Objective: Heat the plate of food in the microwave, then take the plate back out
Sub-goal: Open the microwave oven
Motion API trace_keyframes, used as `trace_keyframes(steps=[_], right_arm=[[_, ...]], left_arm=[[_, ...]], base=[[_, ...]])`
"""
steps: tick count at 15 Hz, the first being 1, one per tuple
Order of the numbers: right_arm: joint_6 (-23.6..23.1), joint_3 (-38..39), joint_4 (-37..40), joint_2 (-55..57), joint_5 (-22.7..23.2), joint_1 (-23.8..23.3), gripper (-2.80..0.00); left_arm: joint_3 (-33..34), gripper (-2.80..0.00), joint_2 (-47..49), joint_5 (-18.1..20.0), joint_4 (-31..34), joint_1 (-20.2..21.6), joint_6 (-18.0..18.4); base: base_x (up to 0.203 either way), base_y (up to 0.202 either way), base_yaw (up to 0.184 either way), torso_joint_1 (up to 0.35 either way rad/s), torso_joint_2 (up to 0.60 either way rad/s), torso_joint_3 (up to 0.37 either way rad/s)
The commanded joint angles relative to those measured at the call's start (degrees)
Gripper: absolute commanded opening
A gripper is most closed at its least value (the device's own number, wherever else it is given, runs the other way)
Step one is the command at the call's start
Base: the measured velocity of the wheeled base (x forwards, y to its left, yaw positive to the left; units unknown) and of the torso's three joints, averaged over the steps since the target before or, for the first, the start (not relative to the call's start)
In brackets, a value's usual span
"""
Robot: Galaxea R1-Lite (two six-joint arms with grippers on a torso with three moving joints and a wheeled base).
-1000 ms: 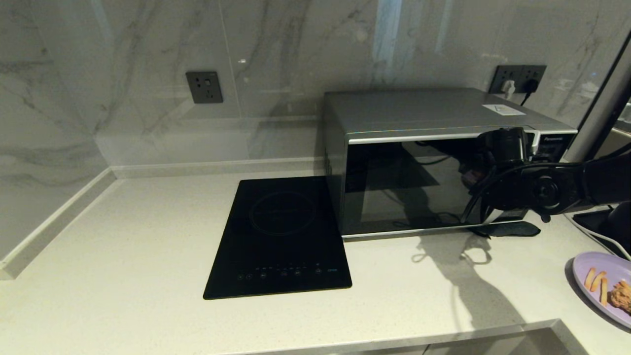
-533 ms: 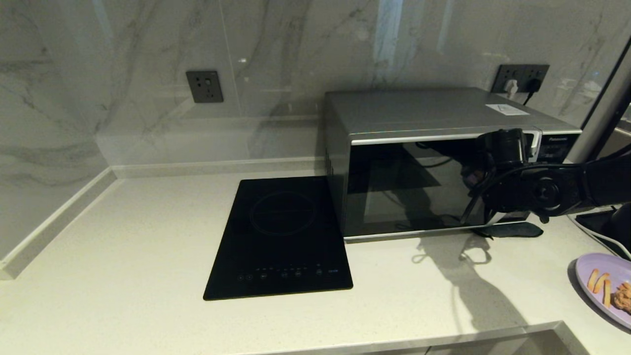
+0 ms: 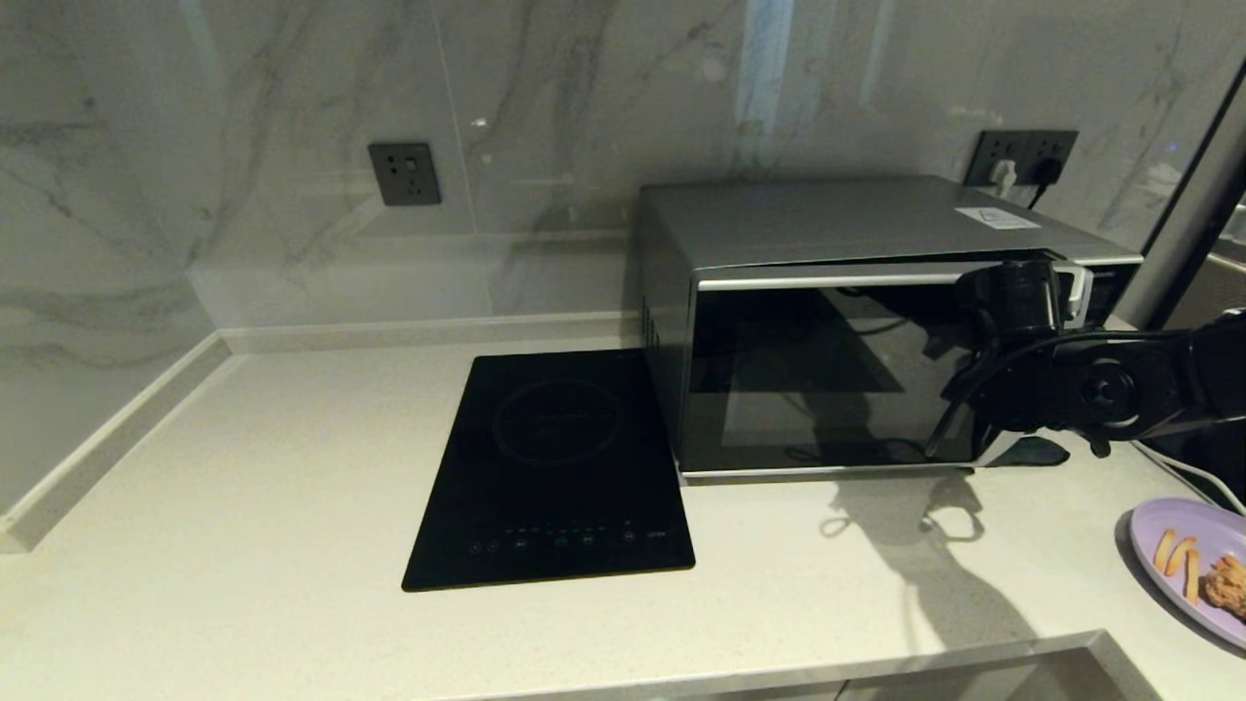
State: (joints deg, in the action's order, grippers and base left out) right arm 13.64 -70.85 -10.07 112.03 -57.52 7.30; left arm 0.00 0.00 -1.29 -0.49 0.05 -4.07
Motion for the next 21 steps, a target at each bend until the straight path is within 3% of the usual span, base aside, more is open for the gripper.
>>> trace_keyframes(steps=[1, 2, 10, 14, 17, 19, 21], right_arm=[[-0.01, 0.45, -0.22, -0.94, -0.31, 0.16, -2.8], [-0.02, 0.45, -0.22, -1.03, -0.31, 0.08, 0.0], [0.08, 3.11, -0.14, -7.06, 0.89, 2.61, 0.0], [-0.57, 5.58, 0.16, -14.52, 1.58, 7.63, 0.0], [-1.86, 6.18, 1.38, -23.23, 1.57, 14.88, 0.0], [-5.77, 2.13, 2.51, -27.1, 1.48, 19.17, 0.0], [-8.87, -4.86, 4.48, -27.52, 1.61, 19.63, 0.0]], left_arm=[[0.0, -2.8, 0.09, -0.03, -0.04, 0.04, -0.06], [0.0, -2.8, 0.09, -0.03, -0.04, 0.04, -0.06], [0.0, -2.8, 0.09, -0.03, -0.04, 0.04, -0.06], [0.0, -2.8, 0.09, -0.03, -0.04, 0.04, -0.06], [0.0, -2.8, 0.09, -0.03, -0.04, 0.04, -0.06], [0.0, -2.8, 0.09, -0.03, -0.04, 0.04, -0.06], [0.0, -2.8, 0.09, -0.03, -0.04, 0.04, -0.06]], base=[[0.0, 0.0, 0.0, 0.0, 0.0, 0.0], [0.0, 0.0, 0.0, 0.0, 0.0, 0.0], [0.0, 0.0, 0.0, 0.0, 0.0, 0.0], [0.0, 0.0, 0.0, 0.0, 0.0, 0.0], [0.0, 0.0, 0.0, 0.0, 0.0, 0.0], [0.0, 0.0, 0.0, 0.0, 0.0, 0.0], [0.0, 0.0, 0.0, 0.0, 0.0, 0.0]])
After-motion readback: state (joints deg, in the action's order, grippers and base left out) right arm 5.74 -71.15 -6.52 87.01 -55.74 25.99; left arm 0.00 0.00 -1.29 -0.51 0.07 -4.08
